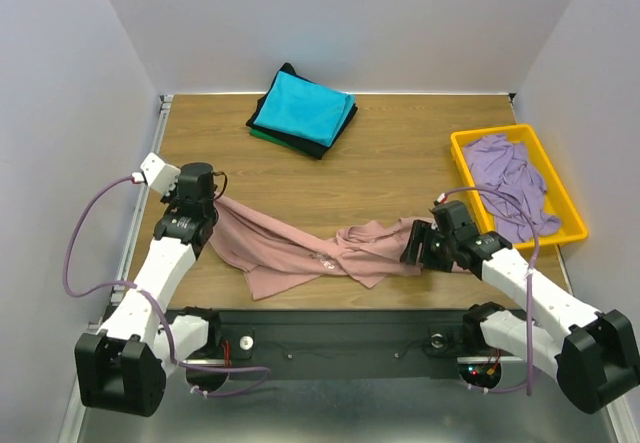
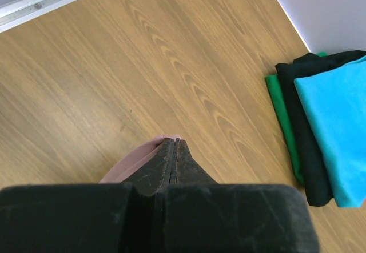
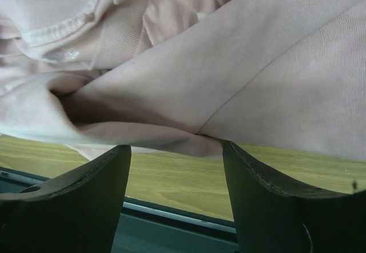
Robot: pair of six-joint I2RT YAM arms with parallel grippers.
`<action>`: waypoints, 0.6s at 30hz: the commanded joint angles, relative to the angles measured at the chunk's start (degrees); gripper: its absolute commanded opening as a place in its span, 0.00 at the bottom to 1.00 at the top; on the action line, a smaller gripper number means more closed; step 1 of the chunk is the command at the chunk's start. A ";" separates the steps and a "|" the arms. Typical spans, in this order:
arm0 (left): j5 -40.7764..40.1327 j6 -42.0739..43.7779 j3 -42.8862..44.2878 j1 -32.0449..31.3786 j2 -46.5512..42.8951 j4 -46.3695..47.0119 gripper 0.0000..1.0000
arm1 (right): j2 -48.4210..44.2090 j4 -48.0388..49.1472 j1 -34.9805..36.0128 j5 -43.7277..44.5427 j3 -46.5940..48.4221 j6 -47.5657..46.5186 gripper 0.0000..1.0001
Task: Fold and stack the t-shirts
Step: Flatten the tshirt out
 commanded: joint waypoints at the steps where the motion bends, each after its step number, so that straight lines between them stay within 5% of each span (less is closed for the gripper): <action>1: 1.05 4.04 3.92 1.65 2.05 6.84 0.00 | 0.72 5.89 0.71 -1.46 -1.38 -0.42 0.71; 9: 2.11 4.66 3.92 2.53 2.94 7.63 0.00 | 2.39 10.47 1.15 -3.05 -3.94 -0.68 0.64; 13: 2.98 4.92 3.66 2.70 2.50 7.80 0.00 | 1.96 13.19 1.24 -7.08 -4.46 -0.16 0.28; 18: 3.07 5.01 3.30 2.79 1.62 7.36 0.00 | 0.37 13.72 1.24 -7.54 -4.81 -0.07 0.14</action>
